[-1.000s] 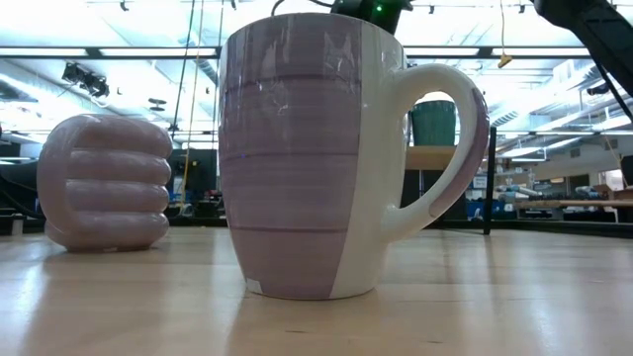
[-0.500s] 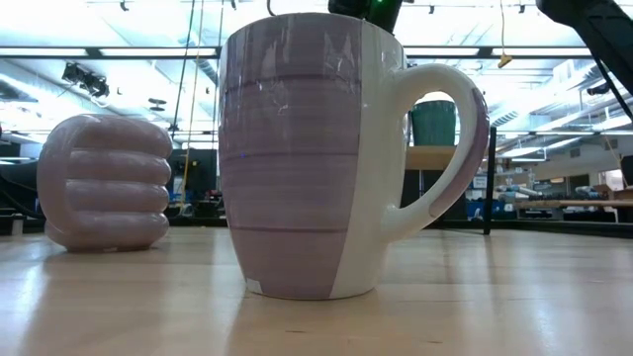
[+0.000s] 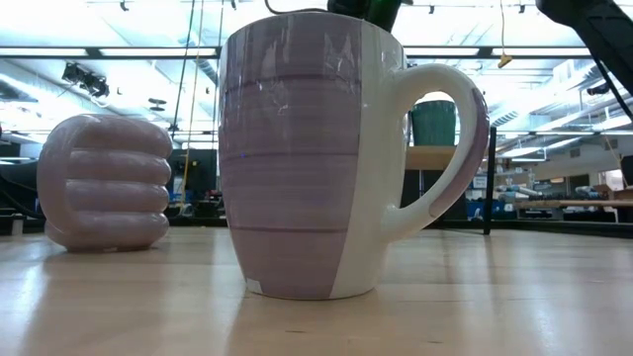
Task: Place coffee mugs
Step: Put the dark blue mug on the shelf
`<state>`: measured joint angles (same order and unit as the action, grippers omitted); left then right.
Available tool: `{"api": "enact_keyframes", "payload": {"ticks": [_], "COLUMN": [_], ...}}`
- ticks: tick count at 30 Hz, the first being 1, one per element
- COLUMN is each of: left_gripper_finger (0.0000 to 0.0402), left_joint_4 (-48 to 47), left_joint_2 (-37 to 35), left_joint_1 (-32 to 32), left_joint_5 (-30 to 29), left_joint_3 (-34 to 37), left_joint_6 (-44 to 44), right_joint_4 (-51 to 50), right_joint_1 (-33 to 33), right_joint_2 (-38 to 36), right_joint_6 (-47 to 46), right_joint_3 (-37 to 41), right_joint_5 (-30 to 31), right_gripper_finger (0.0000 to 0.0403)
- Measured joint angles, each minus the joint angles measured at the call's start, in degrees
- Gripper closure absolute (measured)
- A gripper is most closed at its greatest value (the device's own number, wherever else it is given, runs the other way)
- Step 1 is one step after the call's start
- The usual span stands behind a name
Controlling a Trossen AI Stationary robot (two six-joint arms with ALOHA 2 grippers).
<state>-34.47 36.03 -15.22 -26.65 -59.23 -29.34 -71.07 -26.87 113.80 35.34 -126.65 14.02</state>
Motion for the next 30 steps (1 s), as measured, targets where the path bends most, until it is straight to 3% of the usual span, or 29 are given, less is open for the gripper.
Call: {"api": "enact_keyframes", "payload": {"ticks": [12,21,30], "left_gripper_finger": [0.0281,0.0281,0.0281], "left_joint_4": [0.01,-0.07,0.12], "left_joint_2": [0.00,2.50,6.53], "left_joint_1": [0.00,-0.02,-0.02], "left_joint_5": [-0.03,-1.57,-1.57], "left_joint_3": [-0.02,0.01,0.01], "left_joint_6": [0.06,0.46,1.53], "right_joint_4": [3.86,4.20,3.73], "right_joint_1": [-1.65,1.06,5.11], "right_joint_2": [0.00,-3.00,-6.62], "right_joint_6": [-9.64,-13.88,-22.29], "right_joint_3": [0.00,0.00,-0.07], "right_joint_5": [-6.21,-3.58,-20.16], "right_gripper_finger": [0.0245,0.0245,0.0245]}}
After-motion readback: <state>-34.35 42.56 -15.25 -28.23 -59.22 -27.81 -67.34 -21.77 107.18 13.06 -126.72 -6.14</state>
